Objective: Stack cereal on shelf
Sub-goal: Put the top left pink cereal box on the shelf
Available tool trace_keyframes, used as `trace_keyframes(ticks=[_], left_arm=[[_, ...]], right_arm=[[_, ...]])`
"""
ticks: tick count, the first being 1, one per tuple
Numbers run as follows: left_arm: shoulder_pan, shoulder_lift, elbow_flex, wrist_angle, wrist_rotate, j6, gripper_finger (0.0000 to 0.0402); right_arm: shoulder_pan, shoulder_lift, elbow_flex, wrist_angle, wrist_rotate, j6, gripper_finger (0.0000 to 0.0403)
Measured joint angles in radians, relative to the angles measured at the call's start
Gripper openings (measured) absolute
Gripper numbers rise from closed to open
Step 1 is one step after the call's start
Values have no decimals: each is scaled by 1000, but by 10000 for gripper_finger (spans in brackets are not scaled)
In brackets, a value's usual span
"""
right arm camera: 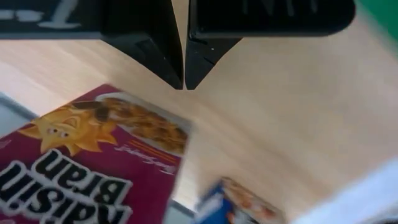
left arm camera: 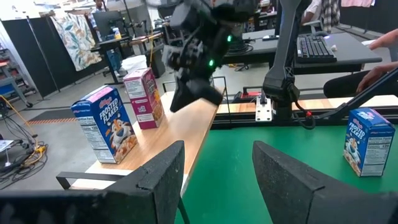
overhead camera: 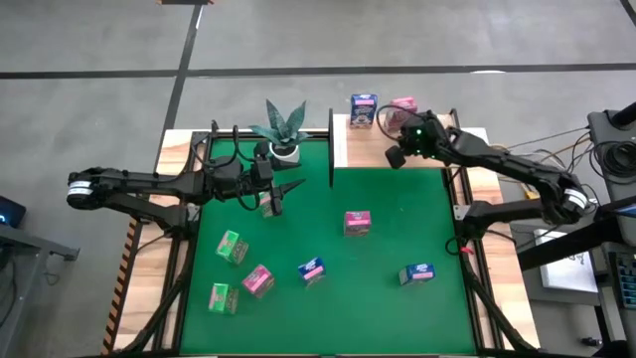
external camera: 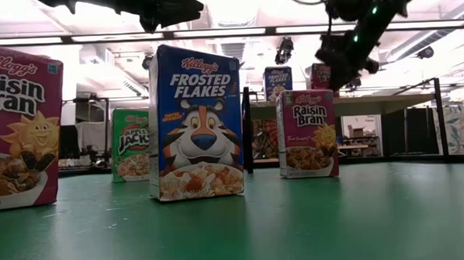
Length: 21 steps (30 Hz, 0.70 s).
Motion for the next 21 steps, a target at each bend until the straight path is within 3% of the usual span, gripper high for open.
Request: trace_keyframes(ticks=[9, 21], left_arm=[[0, 0, 0, 0, 0, 0, 173], [0, 0, 0, 0, 0, 8, 173]], right_arm=[[0, 60, -17, 116, 90, -28, 9], [-1, 120, 15, 143, 92, -41, 9]])
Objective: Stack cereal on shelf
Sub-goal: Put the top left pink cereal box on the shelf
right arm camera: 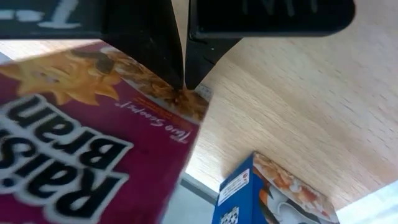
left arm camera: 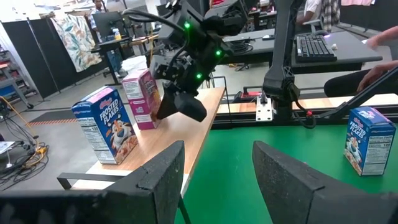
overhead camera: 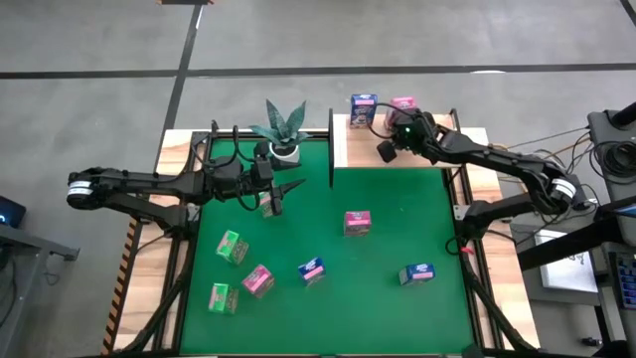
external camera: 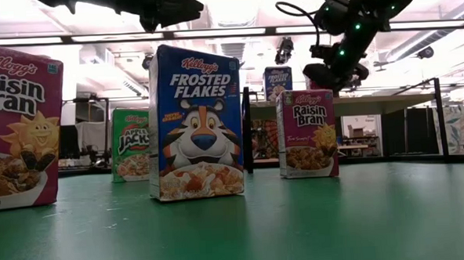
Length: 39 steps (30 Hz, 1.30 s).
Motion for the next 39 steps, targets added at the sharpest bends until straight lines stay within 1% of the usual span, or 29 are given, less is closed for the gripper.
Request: trace_keyframes(ticks=[8, 14, 32, 36, 39], left_arm=[[0, 0, 0, 0, 0, 0, 173], [0, 0, 0, 0, 0, 0, 173], [0, 0, 0, 0, 0, 0, 173], [0, 0, 0, 0, 0, 0, 173], [0, 0, 0, 0, 0, 0, 173]], right_arm=[[0, 11, 0, 9, 2, -2, 9], [-1, 11, 0, 14, 50, -17, 9], [0, 10, 0, 22, 51, -28, 9], [20, -18, 0, 14, 51, -26, 9], [60, -74, 0, -21, 45, -2, 9]])
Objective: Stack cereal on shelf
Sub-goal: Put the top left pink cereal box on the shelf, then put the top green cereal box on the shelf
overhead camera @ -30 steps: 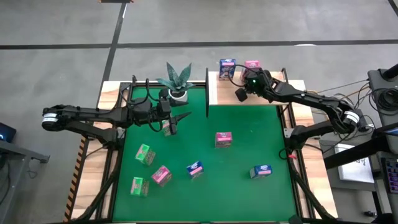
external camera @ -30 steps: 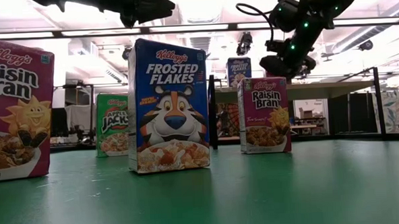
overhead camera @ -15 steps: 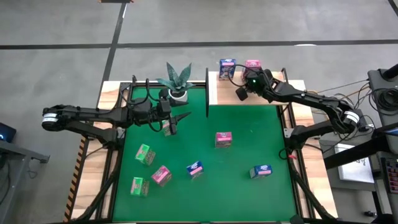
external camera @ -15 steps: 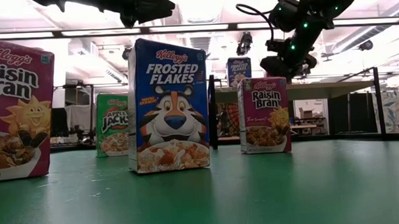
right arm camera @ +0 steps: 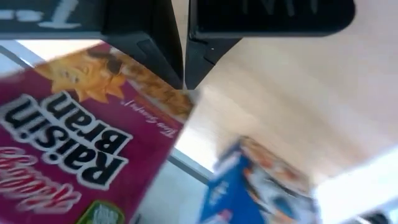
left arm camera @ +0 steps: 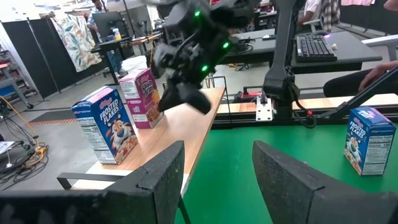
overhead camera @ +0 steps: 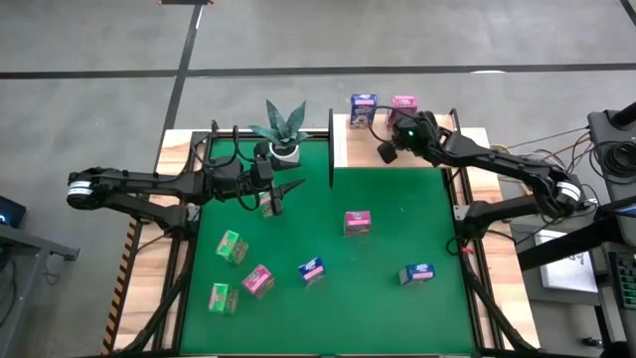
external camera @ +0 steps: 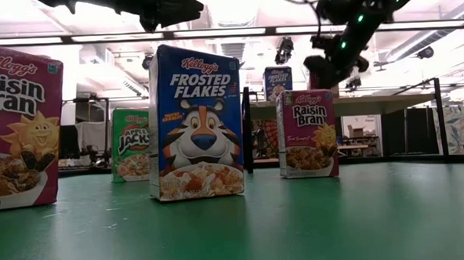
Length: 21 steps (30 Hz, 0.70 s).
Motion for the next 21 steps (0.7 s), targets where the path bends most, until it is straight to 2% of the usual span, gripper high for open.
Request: trace_keyframes(ticks=[7, 10, 15, 21], left_arm=[[0, 0, 0, -9, 0, -8, 173], [0, 0, 0, -26, 0, -28, 173], [0, 0, 0, -75, 0, -92, 173], [0, 0, 0, -185, 0, -214, 173]], right_arm=[[183, -167, -5, -101, -184, 60, 9], [316, -220, -45, -85, -185, 68, 9], [528, -283, -167, 60, -178, 64, 9], [683, -319, -297, 223, -161, 51, 9]])
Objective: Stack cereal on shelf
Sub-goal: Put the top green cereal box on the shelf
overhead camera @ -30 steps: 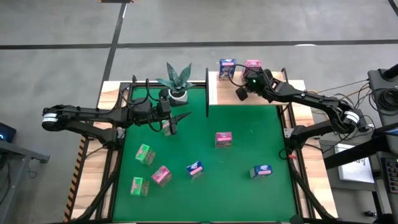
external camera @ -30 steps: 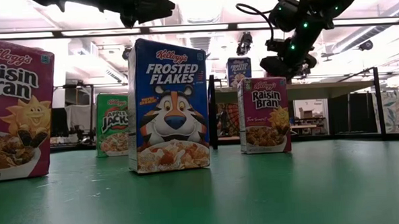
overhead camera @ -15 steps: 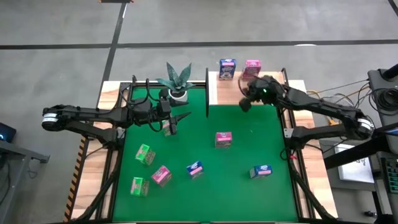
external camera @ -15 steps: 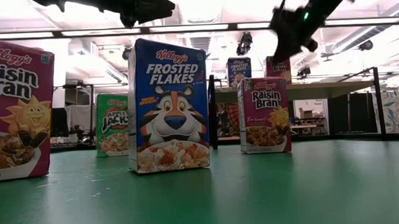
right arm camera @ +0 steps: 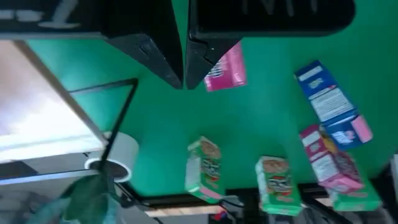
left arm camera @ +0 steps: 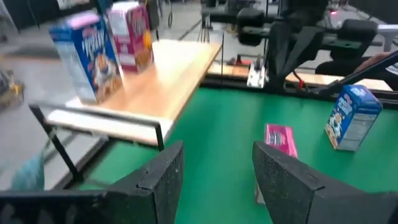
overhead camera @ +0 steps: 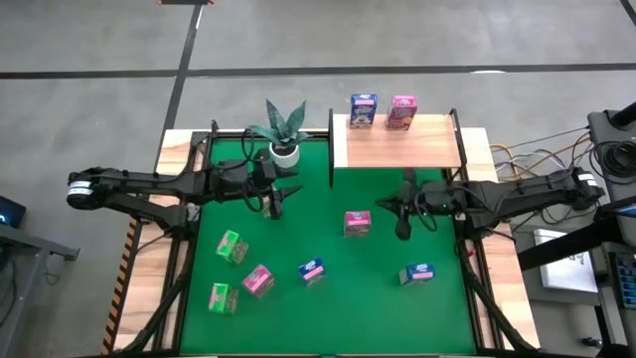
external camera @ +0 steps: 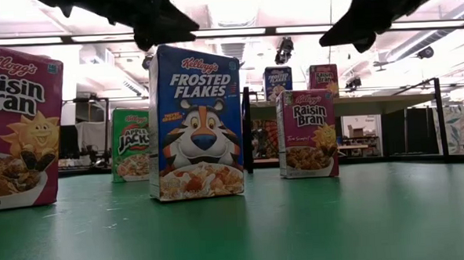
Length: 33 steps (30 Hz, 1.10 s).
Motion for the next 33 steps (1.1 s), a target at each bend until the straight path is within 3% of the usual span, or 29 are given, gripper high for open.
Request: trace_keyframes(ticks=[3, 10, 14, 19, 26, 33], left_arm=[[0, 0, 29, -117, 0, -60, 173], [0, 7, 168, -600, 0, -193, 173], [1, 8, 185, -738, 0, -215, 177], [2, 8, 175, -814, -4, -225, 214], [5, 10, 144, -878, -120, -221, 273], [6, 11, 92, -845, -121, -202, 282]], right_arm=[[41, -11, -48, 56, 35, -1, 9], [69, -36, -110, 140, 48, -1, 9], [69, -36, -114, 142, 48, -2, 9], [69, -36, -114, 148, 47, -11, 9], [69, -35, -114, 153, 36, 1, 9], [69, -34, -114, 155, 34, 1, 9]])
